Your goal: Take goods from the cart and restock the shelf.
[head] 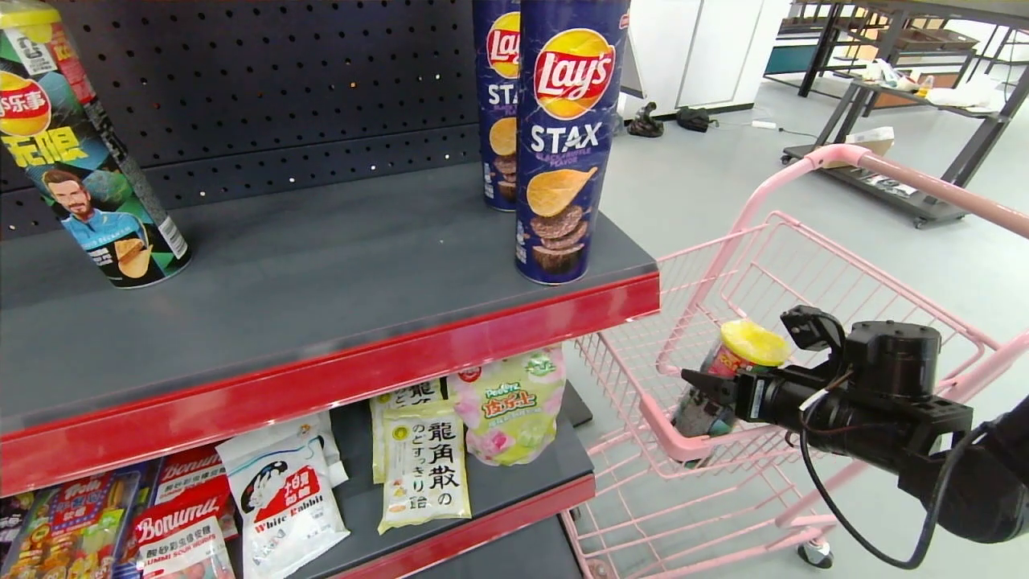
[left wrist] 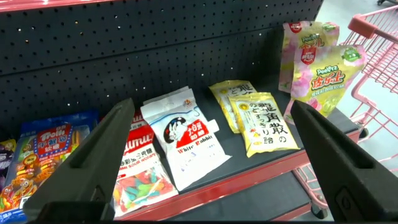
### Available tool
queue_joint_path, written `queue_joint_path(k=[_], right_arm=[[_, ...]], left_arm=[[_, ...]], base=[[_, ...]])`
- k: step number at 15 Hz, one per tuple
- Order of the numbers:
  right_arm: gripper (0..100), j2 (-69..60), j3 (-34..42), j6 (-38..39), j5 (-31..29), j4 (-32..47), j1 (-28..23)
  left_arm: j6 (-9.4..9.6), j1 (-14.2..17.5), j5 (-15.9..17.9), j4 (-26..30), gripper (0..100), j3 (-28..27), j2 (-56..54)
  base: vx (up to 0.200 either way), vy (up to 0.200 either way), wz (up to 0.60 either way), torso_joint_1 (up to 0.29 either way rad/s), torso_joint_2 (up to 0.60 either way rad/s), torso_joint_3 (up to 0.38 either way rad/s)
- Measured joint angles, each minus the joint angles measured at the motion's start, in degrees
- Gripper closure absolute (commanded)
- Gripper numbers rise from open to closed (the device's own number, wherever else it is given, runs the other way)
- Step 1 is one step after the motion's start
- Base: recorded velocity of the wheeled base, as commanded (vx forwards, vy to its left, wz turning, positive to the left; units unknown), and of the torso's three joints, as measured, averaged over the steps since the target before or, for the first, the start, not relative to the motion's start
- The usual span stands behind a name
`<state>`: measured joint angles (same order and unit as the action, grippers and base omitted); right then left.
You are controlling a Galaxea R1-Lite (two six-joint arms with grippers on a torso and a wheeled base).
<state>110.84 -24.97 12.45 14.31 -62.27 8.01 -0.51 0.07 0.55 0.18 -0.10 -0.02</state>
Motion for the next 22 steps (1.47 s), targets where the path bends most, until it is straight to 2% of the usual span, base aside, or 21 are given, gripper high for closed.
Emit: queue_joint_path(k=[1,8,11,16,19,22], right_arm=[[100,0.55,-0.48,0.02,-0.15,0.0,0.0],[100,1.29,-1.84,-0.63,-0.09,0.04,0.06],[100,-2.23,-4.91,-3.3,-0.06,3.71,-0.13],[100,-19.8,-19.26,-7.94,-1.6,30.04,-0.66],[100,-35.1,-20.78,-11.72,-6.88,44.75,-1.43],[100,-52.32,-18.01,-13.35,-9.03,62.59,-2.89]], left_arm=[[0.0,0.0,0.0,0.0,0,0.0,0.0],[0.0,0.0,-0.01,-0.02,0,0.02,0.0],[0.0,0.0,-0.01,0.0,0,0.02,0.0],[0.02,0.0,0.0,-0.02,0,0.0,-0.02],[0.0,0.0,0.05,-0.02,0,0.0,-0.02],[0.07,0.0,0.07,-0.02,0,0.0,-0.02]], base=[[0.0,0.0,0.0,0.0,0.0,0.0],[0.0,0.0,0.0,0.0,0.0,0.0],[0.0,0.0,0.0,0.0,0.0,0.0],[0.0,0.0,0.0,0.0,0.0,0.0],[0.0,0.0,0.0,0.0,0.0,0.0],[0.0,0.0,0.0,0.0,0.0,0.0]])
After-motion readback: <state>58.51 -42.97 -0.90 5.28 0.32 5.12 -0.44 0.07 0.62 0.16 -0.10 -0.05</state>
